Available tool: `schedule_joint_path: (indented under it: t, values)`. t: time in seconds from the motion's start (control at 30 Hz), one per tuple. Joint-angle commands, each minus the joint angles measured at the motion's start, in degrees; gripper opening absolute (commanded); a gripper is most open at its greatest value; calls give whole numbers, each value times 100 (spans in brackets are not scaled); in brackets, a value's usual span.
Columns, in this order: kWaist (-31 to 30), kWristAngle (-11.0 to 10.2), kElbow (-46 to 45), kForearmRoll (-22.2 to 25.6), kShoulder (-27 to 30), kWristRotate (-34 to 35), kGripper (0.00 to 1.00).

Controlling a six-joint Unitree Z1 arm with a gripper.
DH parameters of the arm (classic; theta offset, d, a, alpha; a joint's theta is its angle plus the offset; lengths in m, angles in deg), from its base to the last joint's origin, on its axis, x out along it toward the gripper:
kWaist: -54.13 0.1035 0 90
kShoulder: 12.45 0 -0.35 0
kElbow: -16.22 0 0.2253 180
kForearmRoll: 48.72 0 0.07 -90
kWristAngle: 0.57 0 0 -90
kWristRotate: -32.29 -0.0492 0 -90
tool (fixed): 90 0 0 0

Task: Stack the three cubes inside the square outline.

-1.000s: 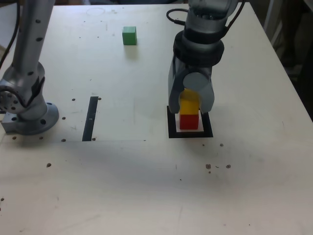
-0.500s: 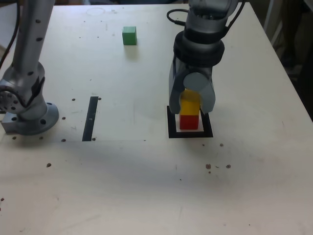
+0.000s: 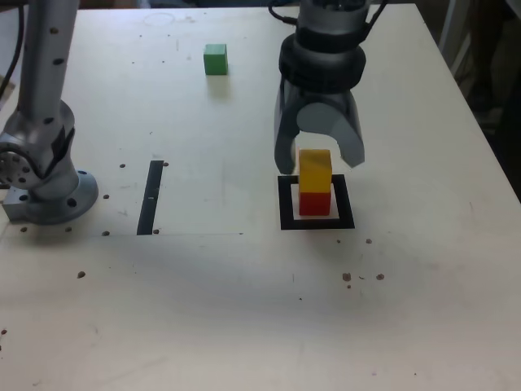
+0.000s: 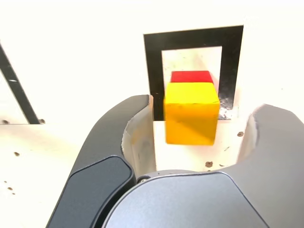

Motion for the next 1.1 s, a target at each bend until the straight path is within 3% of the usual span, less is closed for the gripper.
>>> schedule_joint_path:
  t: [0.0,0.2,0.4,0.77,1.07]
  values:
    - [45,-88,-5,144,221,-49,99]
    - [468,-300,-58,528,733,-447,99]
    - [1293,-457,-160,647,1031,-1094,99]
    - [3372,-816,-382,597,1195,-2389,99]
    - [4777,-1081,-357,555,954,-3546,99]
